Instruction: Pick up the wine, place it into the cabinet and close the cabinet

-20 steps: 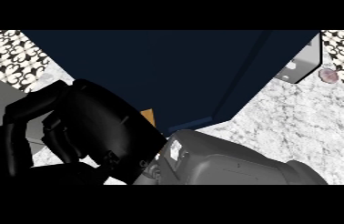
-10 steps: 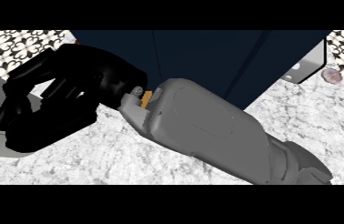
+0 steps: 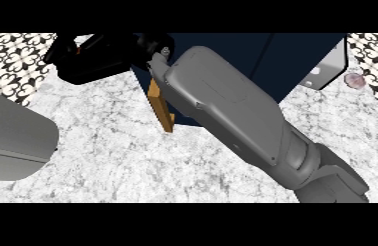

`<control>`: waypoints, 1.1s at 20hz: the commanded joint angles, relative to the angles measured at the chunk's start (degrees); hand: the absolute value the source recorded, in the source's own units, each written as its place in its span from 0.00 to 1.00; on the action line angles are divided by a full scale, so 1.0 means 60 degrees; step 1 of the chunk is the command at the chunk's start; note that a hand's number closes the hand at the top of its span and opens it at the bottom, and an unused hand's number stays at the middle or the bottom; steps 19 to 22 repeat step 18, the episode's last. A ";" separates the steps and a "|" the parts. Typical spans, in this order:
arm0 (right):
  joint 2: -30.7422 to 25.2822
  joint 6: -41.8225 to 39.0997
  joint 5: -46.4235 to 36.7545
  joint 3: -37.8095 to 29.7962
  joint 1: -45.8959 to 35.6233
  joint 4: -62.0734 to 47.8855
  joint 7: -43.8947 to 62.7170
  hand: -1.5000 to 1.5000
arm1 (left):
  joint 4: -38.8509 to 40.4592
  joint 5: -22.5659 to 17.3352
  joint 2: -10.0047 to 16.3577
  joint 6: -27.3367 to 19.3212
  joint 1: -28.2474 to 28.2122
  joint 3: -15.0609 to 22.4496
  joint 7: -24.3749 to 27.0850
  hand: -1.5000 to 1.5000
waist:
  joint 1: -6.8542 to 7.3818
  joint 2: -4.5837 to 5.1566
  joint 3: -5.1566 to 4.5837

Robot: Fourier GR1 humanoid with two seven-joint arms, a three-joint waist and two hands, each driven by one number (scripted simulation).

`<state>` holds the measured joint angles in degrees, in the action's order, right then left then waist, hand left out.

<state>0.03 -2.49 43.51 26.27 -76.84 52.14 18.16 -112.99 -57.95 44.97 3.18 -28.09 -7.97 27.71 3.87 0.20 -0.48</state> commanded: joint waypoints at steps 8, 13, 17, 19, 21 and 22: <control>-0.1331 -0.0576 -0.0454 -0.0758 0.0551 -0.1892 -0.1597 1.00 | -0.0547 -0.0135 -0.0021 0.0186 0.0085 0.0096 -0.0311 0.00 | -0.0273 0.0231 0.0072; -0.1325 -0.0321 -0.0300 -0.0955 0.0750 -0.1944 -0.1936 1.00 | -0.0822 -0.0322 0.0044 -0.0018 0.0273 0.0301 -0.0667 0.00 | -0.0535 0.0260 0.0085; -0.1499 -0.0598 -0.0181 -0.0841 0.0670 -0.2047 -0.2120 1.00 | -0.1149 -0.0311 -0.0038 -0.0159 0.0440 0.0716 -0.0840 0.00 | -0.0631 0.0350 0.0078; -0.1496 -0.0677 -0.0156 -0.0804 0.0800 -0.1977 -0.2266 1.00 | -0.1105 -0.0388 -0.0072 -0.0329 0.0583 0.0616 -0.0842 0.00 | -0.0741 0.0318 0.0085; -0.1496 -0.0677 -0.0156 -0.0804 0.0800 -0.1977 -0.2266 1.00 | -0.1105 -0.0388 -0.0072 -0.0329 0.0583 0.0616 -0.0842 0.00 | -0.0741 0.0318 0.0085; -0.1496 -0.0677 -0.0156 -0.0804 0.0800 -0.1977 -0.2266 1.00 | -0.1105 -0.0388 -0.0072 -0.0329 0.0583 0.0616 -0.0842 0.00 | -0.0741 0.0318 0.0085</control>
